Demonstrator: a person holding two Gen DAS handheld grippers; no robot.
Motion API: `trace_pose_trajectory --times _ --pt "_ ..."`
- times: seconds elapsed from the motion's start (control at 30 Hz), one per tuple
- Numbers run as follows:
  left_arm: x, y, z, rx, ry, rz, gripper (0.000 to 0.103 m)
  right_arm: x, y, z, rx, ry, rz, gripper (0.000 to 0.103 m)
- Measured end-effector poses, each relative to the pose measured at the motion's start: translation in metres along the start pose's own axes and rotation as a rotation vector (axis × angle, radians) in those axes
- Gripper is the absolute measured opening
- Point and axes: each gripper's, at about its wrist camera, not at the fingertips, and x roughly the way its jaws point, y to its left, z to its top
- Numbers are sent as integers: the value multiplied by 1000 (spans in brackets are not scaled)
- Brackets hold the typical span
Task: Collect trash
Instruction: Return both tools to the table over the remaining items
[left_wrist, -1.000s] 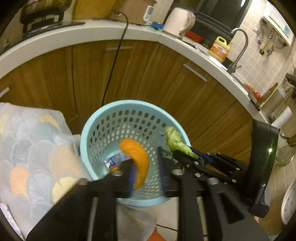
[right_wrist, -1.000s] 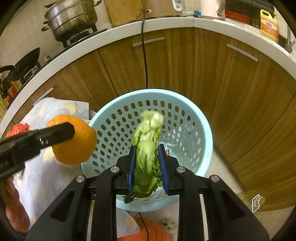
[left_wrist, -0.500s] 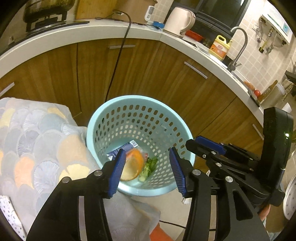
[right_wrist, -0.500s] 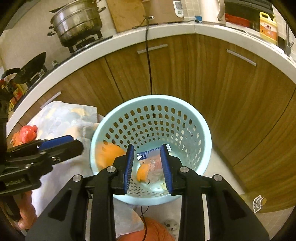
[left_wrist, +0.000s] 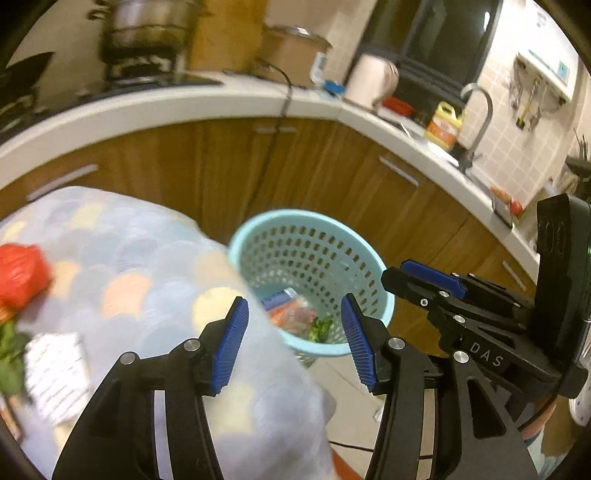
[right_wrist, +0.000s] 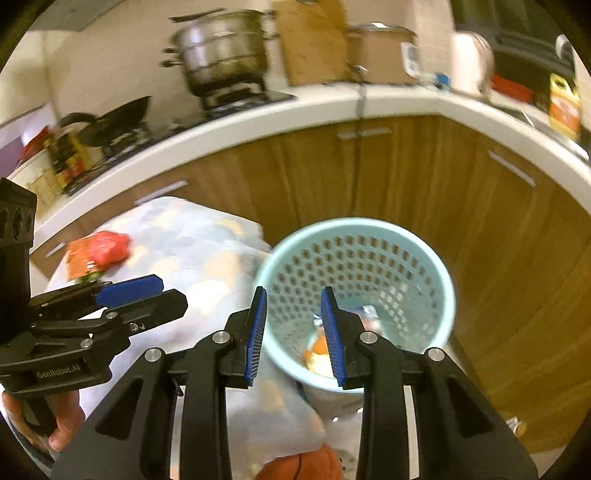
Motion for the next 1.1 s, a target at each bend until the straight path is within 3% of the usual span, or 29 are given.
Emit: trace_pose_trajectory --times 0.07,0.2,0.4,0.53,0.67,0.83,0.93,1.1 --pt "-29 13 -5 -33 -44 29 52 -8 21 1 -42 -18 20 29" --pt "-82 40 -15 -85 -124 121 55 -17 62 3 -111 -39 68 41" --pt "-161 104 -56 -228 -222 312 56 -13 123 -1 -199 -36 127 42" --pt "-194 150 -94 -358 -265 385 58 3 160 -8 -248 -27 148 42" --pt "-201 183 -118 -432 -240 439 58 30 193 -16 -298 0 180 42" --pt "-191 216 -137 -517 -191 447 58 63 227 -29 -356 32 188 40" --pt "-181 229 -145 -563 -171 435 58 80 233 -35 -362 74 210 32" --pt "-164 242 -146 -609 -142 421 58 95 232 -40 -352 110 222 31"
